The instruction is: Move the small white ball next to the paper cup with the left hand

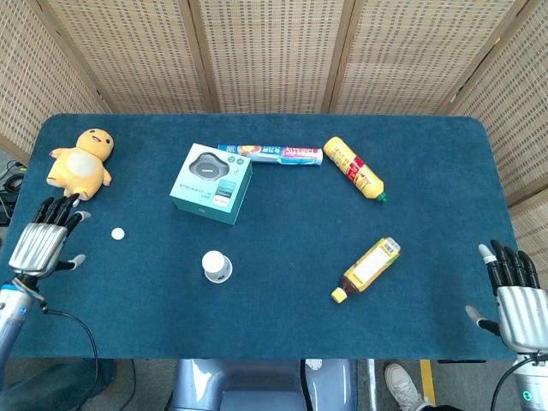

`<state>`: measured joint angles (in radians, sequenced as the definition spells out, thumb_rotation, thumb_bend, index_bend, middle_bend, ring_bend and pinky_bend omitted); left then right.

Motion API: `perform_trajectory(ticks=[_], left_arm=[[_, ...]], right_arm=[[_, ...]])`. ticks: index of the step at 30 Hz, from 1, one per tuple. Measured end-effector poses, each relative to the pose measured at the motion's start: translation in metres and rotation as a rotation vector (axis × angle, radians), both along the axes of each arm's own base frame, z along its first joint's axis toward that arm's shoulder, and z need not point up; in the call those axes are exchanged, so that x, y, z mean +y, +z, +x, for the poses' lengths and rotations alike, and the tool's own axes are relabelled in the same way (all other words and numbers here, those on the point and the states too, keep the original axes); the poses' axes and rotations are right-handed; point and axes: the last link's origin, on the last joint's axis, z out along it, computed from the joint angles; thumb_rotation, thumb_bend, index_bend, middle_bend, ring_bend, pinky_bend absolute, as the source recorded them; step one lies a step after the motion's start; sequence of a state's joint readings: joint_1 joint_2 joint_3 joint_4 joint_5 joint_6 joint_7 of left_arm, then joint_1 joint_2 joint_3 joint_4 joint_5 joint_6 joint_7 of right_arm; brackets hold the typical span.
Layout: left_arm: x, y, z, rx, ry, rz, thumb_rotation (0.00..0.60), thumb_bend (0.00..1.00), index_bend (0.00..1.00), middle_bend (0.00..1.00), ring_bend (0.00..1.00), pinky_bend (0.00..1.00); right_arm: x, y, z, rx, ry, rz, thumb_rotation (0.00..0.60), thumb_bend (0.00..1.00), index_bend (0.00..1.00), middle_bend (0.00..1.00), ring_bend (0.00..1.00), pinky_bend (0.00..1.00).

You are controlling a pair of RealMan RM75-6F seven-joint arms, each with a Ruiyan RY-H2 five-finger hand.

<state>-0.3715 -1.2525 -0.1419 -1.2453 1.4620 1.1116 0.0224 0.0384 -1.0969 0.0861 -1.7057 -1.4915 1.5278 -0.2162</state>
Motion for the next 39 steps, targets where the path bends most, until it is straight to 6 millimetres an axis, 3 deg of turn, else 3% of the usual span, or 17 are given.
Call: perform_trajectory(ticks=[7,13,25,39], left_arm=[[0.048,-0.028,-0.016,0.052,0.031,-0.048,0.600,0.28,0.35,0.00,0.00,0.00],[0.066,-0.051,-0.023,0.063,0.044,-0.097,0.600,0.28,0.40,0.00,0.00,0.00],[0.073,-0.082,-0.026,0.086,0.064,-0.162,0.600,0.29,0.40,0.00,0.00,0.00],[0.078,-0.085,-0.031,0.104,0.105,-0.159,0.600,0.31,0.42,0.00,0.00,0.00]], right_arm=[[-0.007,-0.007,-0.006,0.028,-0.032,0.010,0.600,0.00,0.00,0.00,0.00,0.00],[-0.007,-0.010,-0.006,0.036,-0.039,0.012,0.600,0.00,0.00,0.00,0.00,0.00],[-0.008,-0.009,-0.007,0.032,-0.045,0.009,0.600,0.00,0.00,0.00,0.00,0.00],[-0.009,-0.011,-0.009,0.035,-0.055,0.011,0.600,0.00,0.00,0.00,0.00,0.00]])
